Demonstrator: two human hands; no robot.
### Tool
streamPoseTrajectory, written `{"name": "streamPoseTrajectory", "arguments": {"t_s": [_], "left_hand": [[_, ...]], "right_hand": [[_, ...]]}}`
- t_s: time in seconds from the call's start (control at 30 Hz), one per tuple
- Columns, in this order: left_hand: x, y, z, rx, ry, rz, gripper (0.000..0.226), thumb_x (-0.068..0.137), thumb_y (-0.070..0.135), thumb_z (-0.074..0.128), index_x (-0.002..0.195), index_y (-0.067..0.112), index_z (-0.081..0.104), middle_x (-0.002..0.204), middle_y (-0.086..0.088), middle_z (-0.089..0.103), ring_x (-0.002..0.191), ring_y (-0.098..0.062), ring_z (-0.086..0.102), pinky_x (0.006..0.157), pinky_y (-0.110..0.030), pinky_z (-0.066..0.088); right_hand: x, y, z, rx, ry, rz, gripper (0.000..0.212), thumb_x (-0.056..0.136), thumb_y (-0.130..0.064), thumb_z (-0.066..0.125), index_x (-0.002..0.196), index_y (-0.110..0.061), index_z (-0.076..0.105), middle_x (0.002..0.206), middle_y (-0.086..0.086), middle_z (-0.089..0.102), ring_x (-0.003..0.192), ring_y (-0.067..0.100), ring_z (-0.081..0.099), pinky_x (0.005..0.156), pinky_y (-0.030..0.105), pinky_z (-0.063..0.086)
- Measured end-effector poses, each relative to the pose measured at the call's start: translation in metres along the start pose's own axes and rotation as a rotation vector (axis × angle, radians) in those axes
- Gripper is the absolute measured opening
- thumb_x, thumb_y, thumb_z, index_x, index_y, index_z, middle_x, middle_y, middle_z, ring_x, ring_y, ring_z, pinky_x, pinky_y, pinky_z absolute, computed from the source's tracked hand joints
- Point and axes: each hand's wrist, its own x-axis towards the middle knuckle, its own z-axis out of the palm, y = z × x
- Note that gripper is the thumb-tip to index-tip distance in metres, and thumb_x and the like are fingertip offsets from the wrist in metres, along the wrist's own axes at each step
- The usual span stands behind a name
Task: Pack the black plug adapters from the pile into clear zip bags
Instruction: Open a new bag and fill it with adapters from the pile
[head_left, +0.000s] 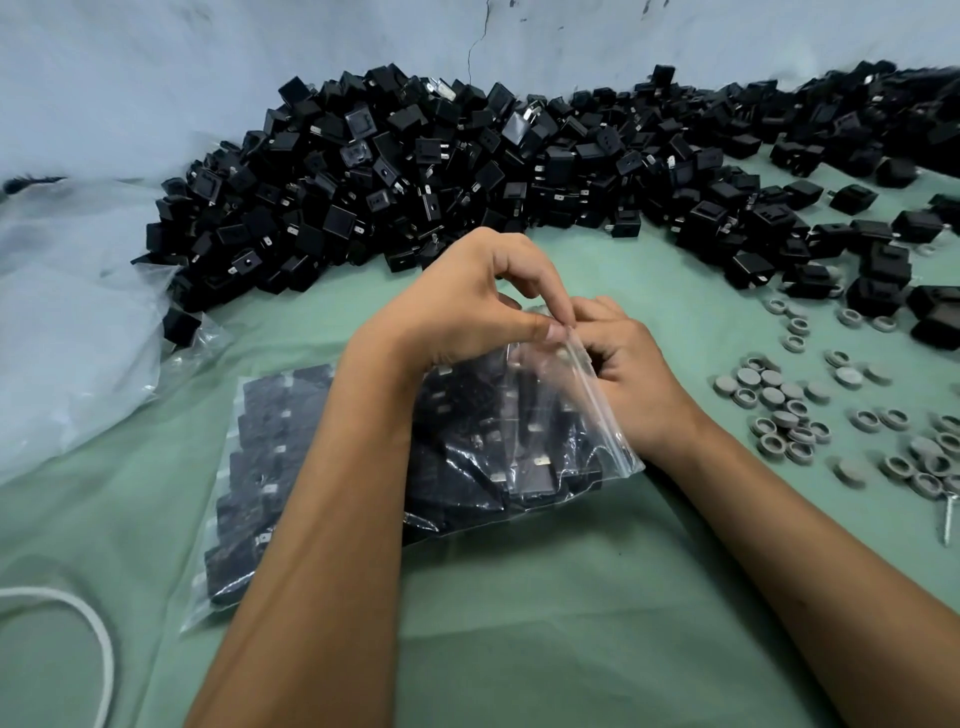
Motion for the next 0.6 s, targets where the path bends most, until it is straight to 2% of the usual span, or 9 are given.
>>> {"name": "streamPoseTrajectory", "arguments": {"t_s": [0.07, 0.13, 0.2, 0.27, 0.33, 0.43, 0.5, 0.6], "left_hand": [[0.0, 0.001, 0.0, -0.005, 0.0, 0.001, 0.013, 0.078, 0.008, 0.088, 0.087, 0.012, 0.082, 0.106, -0.012, 0.067, 0.107, -0.027, 0.063, 0.084, -0.051, 0.059], [0.0, 0.002, 0.0, 0.002, -0.002, -0.002, 0.012, 0.078, 0.008, 0.088, 0.088, 0.011, 0.082, 0.106, -0.013, 0.067, 0.106, -0.027, 0.064, 0.085, -0.05, 0.059], [0.0, 0.003, 0.001, 0.002, -0.004, 0.002, 0.012, 0.078, 0.006, 0.087, 0.088, 0.01, 0.081, 0.106, -0.014, 0.067, 0.104, -0.028, 0.064, 0.085, -0.049, 0.059], [0.0, 0.003, 0.001, -0.008, -0.005, 0.007, 0.012, 0.079, 0.004, 0.086, 0.088, 0.009, 0.081, 0.106, -0.016, 0.067, 0.104, -0.03, 0.064, 0.084, -0.048, 0.059], [0.0, 0.002, 0.0, -0.013, -0.004, 0.007, 0.012, 0.078, 0.006, 0.087, 0.087, 0.01, 0.081, 0.106, -0.016, 0.066, 0.105, -0.029, 0.063, 0.084, -0.047, 0.059], [0.0, 0.001, -0.001, -0.02, -0.008, -0.002, 0.012, 0.077, 0.009, 0.089, 0.086, 0.014, 0.082, 0.105, -0.01, 0.068, 0.106, -0.023, 0.064, 0.086, -0.046, 0.059], [0.0, -0.001, 0.001, -0.018, -0.014, -0.016, 0.012, 0.077, 0.009, 0.089, 0.086, 0.016, 0.082, 0.105, -0.008, 0.068, 0.106, -0.021, 0.064, 0.088, -0.046, 0.059], [0.001, -0.002, 0.004, 0.016, -0.034, -0.042, 0.013, 0.077, 0.009, 0.089, 0.085, 0.017, 0.082, 0.105, -0.007, 0.068, 0.106, -0.021, 0.064, 0.088, -0.045, 0.059]], "right_hand": [[0.001, -0.003, -0.002, -0.023, 0.028, 0.058, 0.025, 0.093, -0.051, 0.062, 0.09, -0.03, 0.074, 0.087, -0.007, 0.056, 0.093, 0.018, 0.047, 0.082, 0.031, 0.041], [0.001, -0.005, -0.002, -0.022, -0.046, 0.099, 0.037, 0.091, -0.06, 0.053, 0.091, -0.031, 0.075, 0.095, -0.005, 0.054, 0.101, 0.016, 0.044, 0.086, 0.023, 0.038], [0.0, -0.008, 0.0, -0.019, -0.144, 0.109, 0.038, 0.094, -0.06, 0.052, 0.096, -0.03, 0.076, 0.109, 0.001, 0.054, 0.11, 0.017, 0.04, 0.092, 0.017, 0.037], [-0.001, -0.01, 0.001, -0.016, -0.173, 0.113, 0.034, 0.097, -0.055, 0.057, 0.097, -0.028, 0.077, 0.112, 0.003, 0.053, 0.112, 0.018, 0.038, 0.093, 0.015, 0.036], [-0.001, -0.008, 0.0, -0.013, -0.084, 0.09, 0.028, 0.097, -0.046, 0.063, 0.09, -0.024, 0.079, 0.102, -0.001, 0.052, 0.108, 0.019, 0.04, 0.089, 0.019, 0.036], [0.002, -0.002, -0.006, 0.012, 0.117, 0.104, 0.015, 0.1, -0.025, 0.067, 0.097, -0.022, 0.081, 0.092, -0.008, 0.057, 0.102, 0.017, 0.05, 0.086, 0.023, 0.039], [0.004, 0.003, -0.008, -0.012, 0.194, 0.161, 0.02, 0.101, -0.014, 0.062, 0.1, -0.021, 0.081, 0.091, -0.009, 0.063, 0.097, 0.012, 0.057, 0.083, 0.023, 0.042], [0.004, 0.007, -0.008, -0.018, 0.269, 0.2, 0.025, 0.101, -0.012, 0.058, 0.1, -0.024, 0.08, 0.095, -0.009, 0.069, 0.095, 0.003, 0.063, 0.081, 0.015, 0.043]]}}
